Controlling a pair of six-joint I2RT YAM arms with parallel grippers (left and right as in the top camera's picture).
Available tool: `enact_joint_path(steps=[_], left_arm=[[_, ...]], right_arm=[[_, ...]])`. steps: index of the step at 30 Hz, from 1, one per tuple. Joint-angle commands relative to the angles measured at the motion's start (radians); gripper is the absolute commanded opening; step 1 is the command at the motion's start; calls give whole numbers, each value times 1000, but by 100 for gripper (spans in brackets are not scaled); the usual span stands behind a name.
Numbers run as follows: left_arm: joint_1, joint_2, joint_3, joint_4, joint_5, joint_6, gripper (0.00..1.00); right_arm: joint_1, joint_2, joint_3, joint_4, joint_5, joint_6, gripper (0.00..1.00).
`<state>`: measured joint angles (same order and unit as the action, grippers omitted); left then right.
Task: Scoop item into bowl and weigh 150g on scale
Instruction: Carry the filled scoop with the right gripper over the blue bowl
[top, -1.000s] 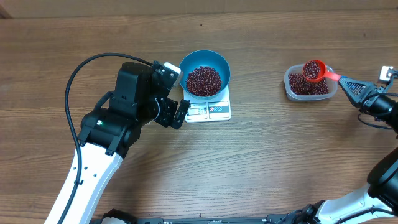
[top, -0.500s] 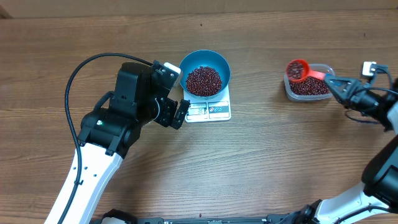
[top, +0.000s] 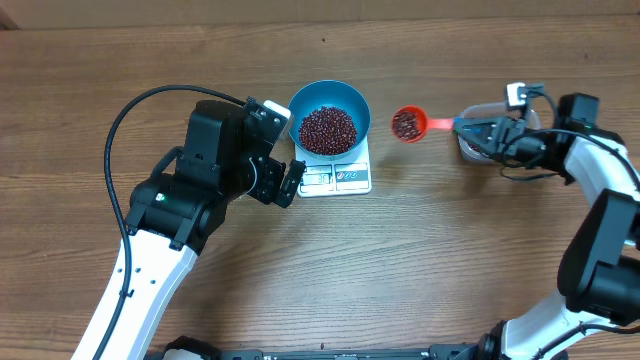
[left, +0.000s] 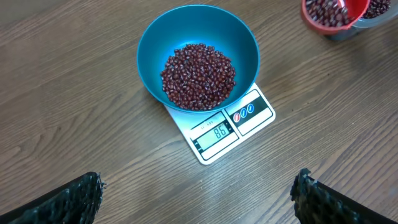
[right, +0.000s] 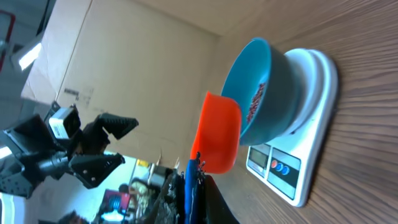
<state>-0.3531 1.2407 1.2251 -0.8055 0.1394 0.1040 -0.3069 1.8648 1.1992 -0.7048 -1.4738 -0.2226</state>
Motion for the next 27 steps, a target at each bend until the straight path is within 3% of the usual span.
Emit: enact_joint_path(steps=[1,15,27], left_arm=[[-3,-12,2,0,15,-6,100],[-3,-12,2,0,15,-6,100],[-3,-12,2,0,15,-6,100]], right_arm=[[30,2,-3,40,-39,50,4],[142,2,-3,420,76,452,4],[260,2,-3,648,203,476,4]])
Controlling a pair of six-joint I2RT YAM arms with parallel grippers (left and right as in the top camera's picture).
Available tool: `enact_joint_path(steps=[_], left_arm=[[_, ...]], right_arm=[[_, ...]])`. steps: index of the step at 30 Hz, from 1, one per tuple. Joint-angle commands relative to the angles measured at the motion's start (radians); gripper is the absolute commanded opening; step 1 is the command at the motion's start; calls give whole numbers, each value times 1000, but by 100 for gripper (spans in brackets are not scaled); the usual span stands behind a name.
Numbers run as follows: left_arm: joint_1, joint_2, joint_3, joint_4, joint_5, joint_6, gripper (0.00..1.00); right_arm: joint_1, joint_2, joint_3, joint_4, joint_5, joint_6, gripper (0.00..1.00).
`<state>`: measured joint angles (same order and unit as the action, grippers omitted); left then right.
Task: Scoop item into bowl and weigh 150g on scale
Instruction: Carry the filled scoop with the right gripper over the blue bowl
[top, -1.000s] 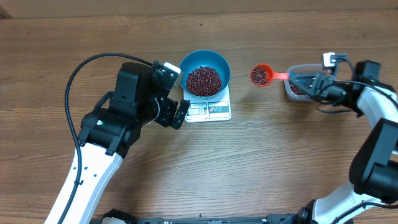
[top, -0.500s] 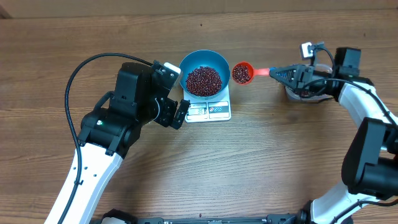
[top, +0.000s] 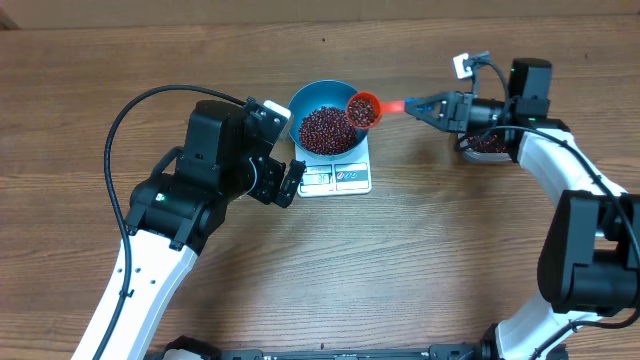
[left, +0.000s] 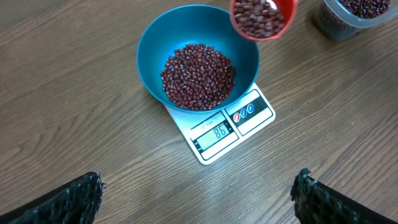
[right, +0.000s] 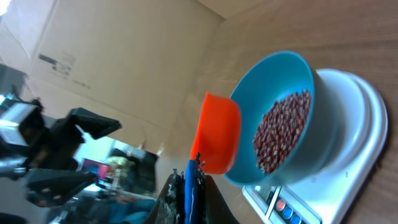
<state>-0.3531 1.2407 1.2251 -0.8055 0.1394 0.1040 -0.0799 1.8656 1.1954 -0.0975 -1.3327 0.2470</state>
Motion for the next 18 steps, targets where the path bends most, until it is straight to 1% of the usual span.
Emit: enact_joint_path(steps=[1,4,9,14,18], left_arm=[[-3,-12,2,-1,15,-6,99],[-3,-12,2,-1,15,-6,100],[-3,-12,2,-1,15,-6,100],[-3,-12,2,0,14,-6,100],[-3,-12,2,0,14,-6,100]], right_arm=[[43,1,1,62,81,7,4],[74,1,1,129,152,2,4],[117,1,1,171,183,-208,4],[149,1,1,171,320,-315,4],[157,1,1,171,352,-409,4]])
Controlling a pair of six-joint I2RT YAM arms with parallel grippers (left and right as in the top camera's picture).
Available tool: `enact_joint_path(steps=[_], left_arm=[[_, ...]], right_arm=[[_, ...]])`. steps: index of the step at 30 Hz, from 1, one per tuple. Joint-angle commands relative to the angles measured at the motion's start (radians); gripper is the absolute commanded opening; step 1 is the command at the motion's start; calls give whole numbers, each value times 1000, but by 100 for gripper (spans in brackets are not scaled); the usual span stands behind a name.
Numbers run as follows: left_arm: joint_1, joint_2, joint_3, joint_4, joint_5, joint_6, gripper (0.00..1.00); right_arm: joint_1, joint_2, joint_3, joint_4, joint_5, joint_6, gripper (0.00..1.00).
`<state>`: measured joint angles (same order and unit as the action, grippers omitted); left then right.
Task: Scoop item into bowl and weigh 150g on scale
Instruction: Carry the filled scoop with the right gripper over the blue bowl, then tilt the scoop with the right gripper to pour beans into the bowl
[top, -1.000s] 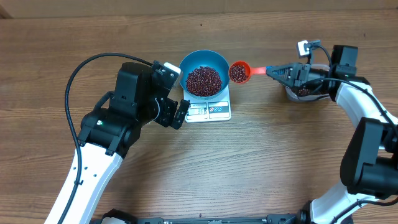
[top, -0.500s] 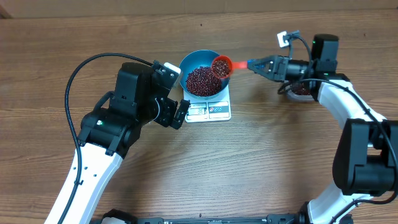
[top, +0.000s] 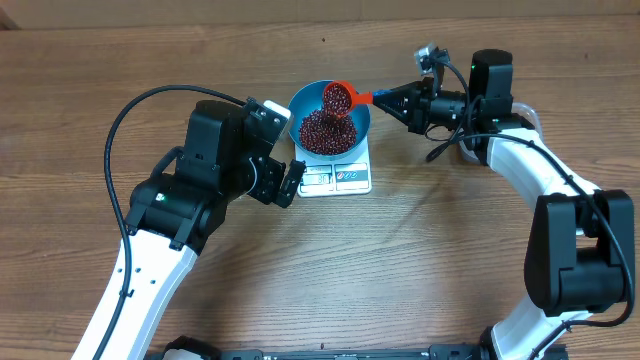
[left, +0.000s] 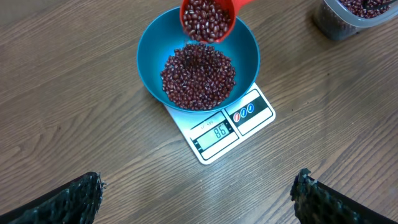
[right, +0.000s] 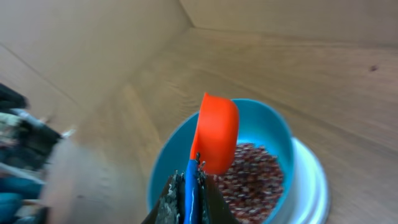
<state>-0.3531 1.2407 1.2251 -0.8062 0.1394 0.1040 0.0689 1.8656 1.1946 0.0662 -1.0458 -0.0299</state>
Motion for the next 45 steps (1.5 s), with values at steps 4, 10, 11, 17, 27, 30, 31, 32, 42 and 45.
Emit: enact_joint_path(steps=[4,10,11,17,27,30,31,32,42,45], left_arm=[[-3,-12,2,0,14,-6,99],[-3,-12,2,0,15,-6,100],[-3,-12,2,0,15,-6,99],[-3,-12,2,0,15,-6,100],[-3,-12,2,0,15,-6,100],[-3,-12,2,0,15,-6,100],[-3,-12,2,0,15,-6,100],[-3,-12,2,0,15,-6,99],[-3,-12,2,0,14,-6,100],[-3,-12,2,0,15,-6,100]], right_arm=[[9,1,2,8,66,-241,4],[9,1,2,8,65,-403,4],[9,1,2,8,65,-427,4],[9,1,2,8,24,-583,4],[10,1,2,8,-22,-825,4],[10,1,2,8,-22,-880,4],[10,1,2,9,-22,-900,4],[10,1,2,12,-22,-916,4],[10,1,2,36,-60,-920,4],[10,-1,2,34,-72,-909,4]])
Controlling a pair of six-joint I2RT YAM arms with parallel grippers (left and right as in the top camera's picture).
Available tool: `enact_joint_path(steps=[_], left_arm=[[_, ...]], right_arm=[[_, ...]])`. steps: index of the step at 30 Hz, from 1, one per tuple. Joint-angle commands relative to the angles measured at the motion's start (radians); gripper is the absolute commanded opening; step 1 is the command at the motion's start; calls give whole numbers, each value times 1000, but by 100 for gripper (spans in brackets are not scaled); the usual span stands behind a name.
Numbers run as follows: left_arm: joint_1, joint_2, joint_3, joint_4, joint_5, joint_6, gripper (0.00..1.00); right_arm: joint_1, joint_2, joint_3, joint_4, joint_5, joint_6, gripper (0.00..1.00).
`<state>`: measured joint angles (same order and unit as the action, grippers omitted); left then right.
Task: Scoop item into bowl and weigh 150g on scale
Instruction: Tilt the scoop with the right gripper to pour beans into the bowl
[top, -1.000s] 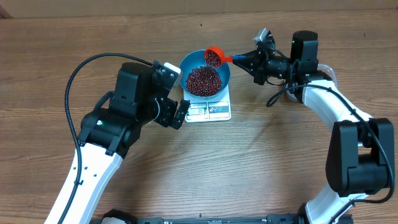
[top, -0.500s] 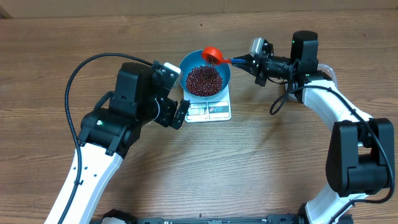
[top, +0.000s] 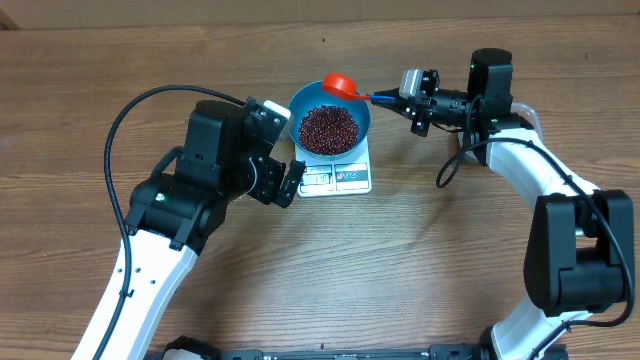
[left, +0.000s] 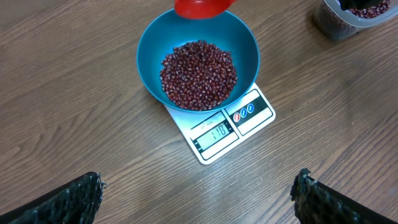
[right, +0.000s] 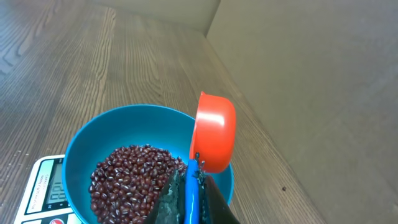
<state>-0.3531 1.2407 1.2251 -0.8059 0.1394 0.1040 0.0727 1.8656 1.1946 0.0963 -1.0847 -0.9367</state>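
Observation:
A blue bowl (top: 353, 103) heaped with red beans (left: 199, 73) stands on a white scale (top: 352, 179) whose display (left: 215, 132) reads 118. My right gripper (top: 402, 98) is shut on the blue handle (right: 191, 193) of an orange scoop (top: 338, 86). The scoop is tipped over above the bowl's far rim, its underside showing (right: 215, 129). My left gripper (left: 198, 190) hangs open to the left of the scale, with nothing between its fingertips (left: 69, 194).
A clear container of red beans (left: 356, 14) stands on the table to the right of the scale, largely hidden under my right arm (top: 520, 120) in the overhead view. Wooden table (top: 400, 260) all around.
The scoop, then tilted and full over the bowl, is now turned over with no beans seen in it. The bean heap in the bowl is bigger. The display went from 86 to 118.
My right gripper held the full scoop beside the bean container. It then stood at the bowl's right rim, then over the bowl, tilted. Now the scoop is upturned and the scale reads 118 instead of 86. The left arm stayed put.

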Motion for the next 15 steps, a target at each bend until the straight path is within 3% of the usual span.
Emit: enact_joint_path(steps=[1,9,15], left_arm=[[-3,-12,2,0,14,-6,100],[-2,-12,2,0,14,-6,100],[-3,-12,2,0,14,-6,100]], right_arm=[[6,-1,2,3,-44,-2,4],[6,-68,12,8,-37,215,4],[6,-194,12,3,200,512,4]])
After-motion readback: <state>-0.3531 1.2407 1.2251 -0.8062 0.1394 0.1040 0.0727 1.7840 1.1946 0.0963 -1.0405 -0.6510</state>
